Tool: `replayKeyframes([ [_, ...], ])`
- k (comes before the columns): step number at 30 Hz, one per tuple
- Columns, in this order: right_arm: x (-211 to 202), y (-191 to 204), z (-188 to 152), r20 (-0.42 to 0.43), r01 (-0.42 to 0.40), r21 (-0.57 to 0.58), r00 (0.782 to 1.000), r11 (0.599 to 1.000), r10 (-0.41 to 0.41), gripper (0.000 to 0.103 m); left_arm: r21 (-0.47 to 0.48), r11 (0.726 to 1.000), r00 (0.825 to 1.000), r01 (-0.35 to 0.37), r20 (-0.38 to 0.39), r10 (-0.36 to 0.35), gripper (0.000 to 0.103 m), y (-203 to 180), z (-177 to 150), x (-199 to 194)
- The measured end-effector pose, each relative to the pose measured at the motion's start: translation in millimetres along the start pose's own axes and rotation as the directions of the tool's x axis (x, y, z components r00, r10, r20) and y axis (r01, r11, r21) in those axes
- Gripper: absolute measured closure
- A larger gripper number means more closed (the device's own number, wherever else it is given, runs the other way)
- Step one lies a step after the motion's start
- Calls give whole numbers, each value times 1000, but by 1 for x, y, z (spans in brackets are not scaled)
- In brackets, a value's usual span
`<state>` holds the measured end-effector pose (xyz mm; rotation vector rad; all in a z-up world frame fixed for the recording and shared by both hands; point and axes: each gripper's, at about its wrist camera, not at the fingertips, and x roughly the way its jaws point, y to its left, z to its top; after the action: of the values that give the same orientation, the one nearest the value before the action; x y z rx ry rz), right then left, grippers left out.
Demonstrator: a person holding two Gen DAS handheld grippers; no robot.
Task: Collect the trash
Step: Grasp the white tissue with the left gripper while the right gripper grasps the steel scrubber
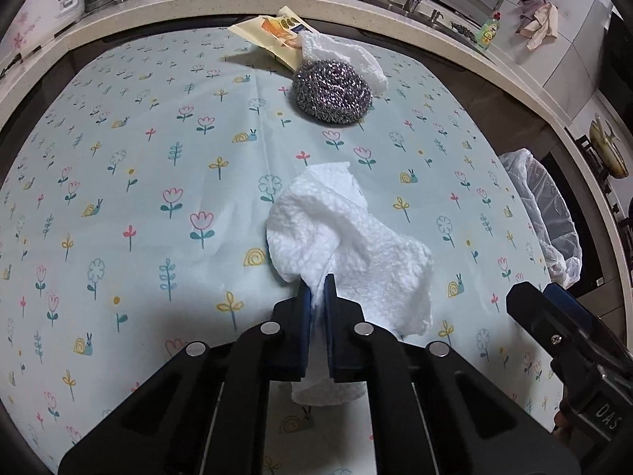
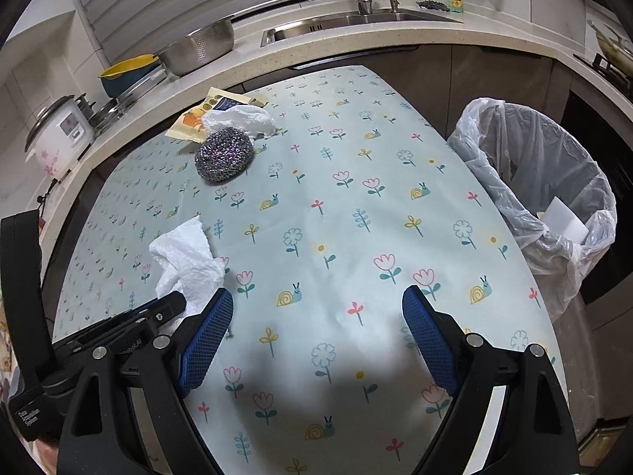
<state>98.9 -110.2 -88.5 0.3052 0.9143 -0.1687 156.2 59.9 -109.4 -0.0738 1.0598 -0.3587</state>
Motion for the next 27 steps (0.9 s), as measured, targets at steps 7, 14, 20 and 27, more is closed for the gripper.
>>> replayKeyframes([
  [7,19,28,27,19,-24,-51,1000,998,25,19,-33,999,997,-18,77,21,97,22,36,-17],
  [14,56,63,66,29,-33,-113,999,993,37,19,-63,997,989,-46,140,54,97,45,82,-21],
  [20,98,91,98,22,-35,-163,999,986,39,19,-73,996,986,-49,153,60,97,56,111,-8],
  [27,139,109,118,-2,-31,-182,1000,983,31,19,-86,995,985,-53,161,66,97,70,136,10],
])
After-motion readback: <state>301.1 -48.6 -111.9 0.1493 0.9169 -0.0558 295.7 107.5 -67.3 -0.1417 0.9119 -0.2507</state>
